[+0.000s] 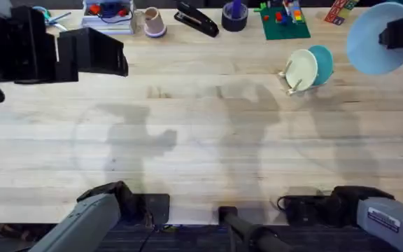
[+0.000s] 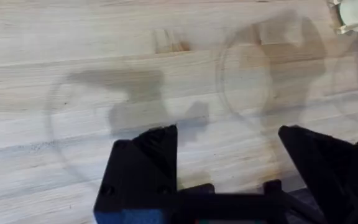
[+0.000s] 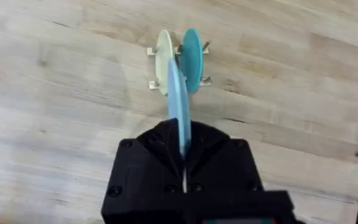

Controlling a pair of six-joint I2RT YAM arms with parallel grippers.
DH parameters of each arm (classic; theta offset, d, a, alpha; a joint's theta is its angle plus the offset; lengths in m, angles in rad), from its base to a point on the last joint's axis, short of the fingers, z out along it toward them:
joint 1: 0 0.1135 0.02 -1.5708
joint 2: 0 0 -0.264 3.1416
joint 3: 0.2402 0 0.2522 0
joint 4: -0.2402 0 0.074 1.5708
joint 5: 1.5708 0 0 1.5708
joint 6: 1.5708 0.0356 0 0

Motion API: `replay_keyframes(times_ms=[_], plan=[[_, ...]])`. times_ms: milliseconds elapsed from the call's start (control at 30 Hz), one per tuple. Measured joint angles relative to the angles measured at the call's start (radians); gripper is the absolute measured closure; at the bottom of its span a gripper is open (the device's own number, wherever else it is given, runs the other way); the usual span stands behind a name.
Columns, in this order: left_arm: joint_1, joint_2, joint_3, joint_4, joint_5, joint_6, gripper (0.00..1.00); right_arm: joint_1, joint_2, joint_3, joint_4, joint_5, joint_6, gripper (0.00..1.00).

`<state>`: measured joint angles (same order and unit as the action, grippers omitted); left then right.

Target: Pick up the plates from the table one by one and place each into a slot on the dish rack.

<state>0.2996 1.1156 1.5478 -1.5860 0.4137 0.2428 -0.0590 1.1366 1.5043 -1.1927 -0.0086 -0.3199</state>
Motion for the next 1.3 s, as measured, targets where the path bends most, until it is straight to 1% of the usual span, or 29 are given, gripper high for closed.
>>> replay_keyframes(times_ms=[200, 367, 500, 767, 1300], plan=[[0.0, 0.0, 0.0, 0.0, 0.0, 0.0, 0.007, -0.01, 0.0, 0.0, 0.002, -0.002, -0.033, 0.972], [0.0, 0.0, 0.0, 0.0, 0.0, 0.0, 0.007, -0.054, 0.003, 0.0, 0.005, -0.007, -0.047, 0.972], [0.0, 0.0, 0.0, 0.0, 0.0, 0.0, 0.008, -0.078, 0.032, 0.0, 0.009, -0.007, -0.049, 0.972], [0.0, 0.0, 0.0, 0.0, 0.0, 0.0, 0.007, -0.078, 0.102, 0.0, 0.059, -0.007, -0.052, 0.972], [0.0, 0.0, 0.0, 0.0, 0.0, -0.001, 0.008, -0.078, 0.122, 0.0, 0.065, -0.007, -0.066, 0.972]])
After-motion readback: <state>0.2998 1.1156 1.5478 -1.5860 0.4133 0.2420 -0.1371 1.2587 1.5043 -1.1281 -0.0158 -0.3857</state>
